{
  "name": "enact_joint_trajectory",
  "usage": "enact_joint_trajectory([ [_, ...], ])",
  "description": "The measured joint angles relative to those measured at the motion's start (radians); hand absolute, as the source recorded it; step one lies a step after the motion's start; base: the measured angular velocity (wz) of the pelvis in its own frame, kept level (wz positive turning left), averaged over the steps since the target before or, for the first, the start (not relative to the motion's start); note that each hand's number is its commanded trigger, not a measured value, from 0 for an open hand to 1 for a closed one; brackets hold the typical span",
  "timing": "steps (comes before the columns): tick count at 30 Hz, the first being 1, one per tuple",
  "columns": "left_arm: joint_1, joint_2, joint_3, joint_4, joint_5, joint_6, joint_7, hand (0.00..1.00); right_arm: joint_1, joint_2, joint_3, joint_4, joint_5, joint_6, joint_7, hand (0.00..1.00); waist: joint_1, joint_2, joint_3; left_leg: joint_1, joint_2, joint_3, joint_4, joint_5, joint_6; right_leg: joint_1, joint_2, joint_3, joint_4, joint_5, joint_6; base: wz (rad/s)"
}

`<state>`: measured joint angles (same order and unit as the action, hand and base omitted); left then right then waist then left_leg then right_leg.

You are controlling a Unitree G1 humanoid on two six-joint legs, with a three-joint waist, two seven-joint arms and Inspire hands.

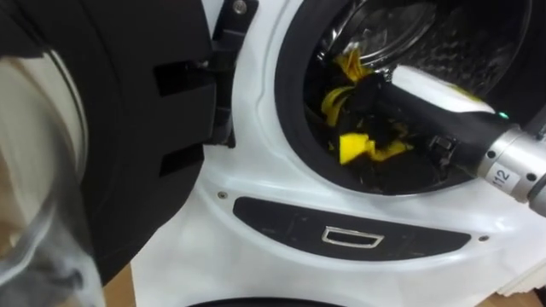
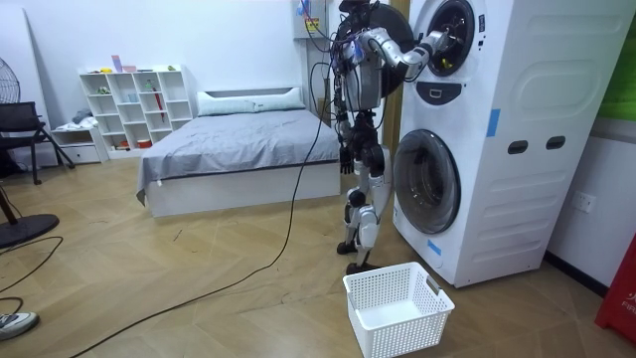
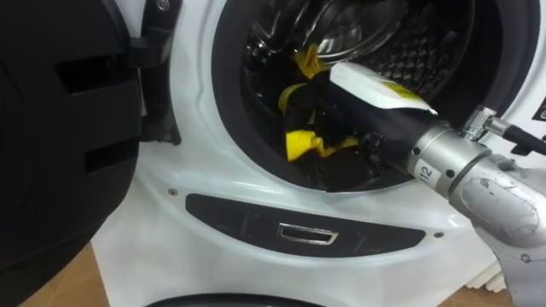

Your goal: Pick clothes from washing machine

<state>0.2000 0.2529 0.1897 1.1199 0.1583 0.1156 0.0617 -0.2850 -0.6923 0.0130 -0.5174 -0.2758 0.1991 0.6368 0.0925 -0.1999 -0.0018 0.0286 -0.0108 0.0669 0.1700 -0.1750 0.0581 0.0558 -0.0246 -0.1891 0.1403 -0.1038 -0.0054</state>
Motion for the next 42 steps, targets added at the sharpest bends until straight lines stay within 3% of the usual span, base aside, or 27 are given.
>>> enact_joint_trajectory([
  [8,0.001,0.001,0.001,-0.002,0.000,-0.016,0.023,0.00,-0.012,0.000,-0.012,-0.014,-0.014,0.001,0.062,1.00,-0.004,-0.003,0.0018,0.011,0.001,0.001,-0.002,0.001,-0.001,0.010,-0.002,0.000,-0.003,0.000,0.000,0.00],
  [15,-0.003,0.001,0.001,-0.001,-0.012,-0.026,0.025,0.00,-0.010,0.000,-0.026,-0.018,0.036,0.000,0.081,1.00,-0.001,-0.002,0.0037,0.017,0.005,0.016,-0.004,-0.001,-0.003,0.010,0.008,0.026,-0.004,-0.001,-0.003,-0.06],
  [20,0.006,0.002,0.001,-0.001,-0.038,-0.045,0.039,0.00,-0.006,0.000,-0.033,-0.035,0.062,0.000,0.087,1.00,-0.001,0.001,0.0058,0.021,0.018,0.039,-0.002,-0.004,-0.010,0.008,0.014,0.052,-0.004,0.002,-0.008,-0.10],
  [26,0.024,0.000,0.000,-0.001,-0.066,-0.057,0.040,0.00,0.059,0.002,-0.068,-0.093,0.119,-0.025,0.063,1.00,-0.004,0.004,0.0064,0.019,0.034,0.054,-0.002,-0.008,-0.023,-0.002,0.029,0.070,-0.001,0.005,-0.012,-0.09],
  [34,0.035,-0.005,0.004,-0.001,-0.068,-0.059,0.046,0.00,0.211,0.011,-0.197,-0.126,0.223,-0.049,-0.010,1.00,-0.040,0.038,0.0065,0.022,0.036,0.072,-0.002,-0.010,-0.026,-0.004,0.033,0.096,-0.002,0.005,-0.013,-0.06],
  [36,0.041,-0.005,0.021,0.002,-0.067,-0.064,0.046,0.00,0.216,0.018,-0.235,-0.126,0.258,-0.051,-0.017,1.00,-0.060,0.039,0.0050,0.022,0.033,0.073,-0.002,-0.010,-0.026,-0.004,0.031,0.101,-0.002,-0.002,-0.024,-0.02],
  [41,0.058,-0.011,0.047,0.001,-0.067,-0.074,0.046,0.00,0.267,0.029,-0.334,-0.129,0.305,-0.084,-0.067,1.00,-0.088,0.042,0.0050,0.035,0.036,0.089,0.000,-0.011,-0.028,-0.007,0.034,0.115,-0.006,-0.011,-0.026,-0.06],
  [42,0.063,-0.014,0.046,0.000,-0.067,-0.074,0.046,0.00,0.297,0.046,-0.361,-0.129,0.312,-0.090,-0.082,1.00,-0.089,0.045,0.0035,0.039,0.036,0.092,0.001,-0.012,-0.030,-0.005,0.036,0.122,-0.005,-0.017,-0.025,-0.07],
])
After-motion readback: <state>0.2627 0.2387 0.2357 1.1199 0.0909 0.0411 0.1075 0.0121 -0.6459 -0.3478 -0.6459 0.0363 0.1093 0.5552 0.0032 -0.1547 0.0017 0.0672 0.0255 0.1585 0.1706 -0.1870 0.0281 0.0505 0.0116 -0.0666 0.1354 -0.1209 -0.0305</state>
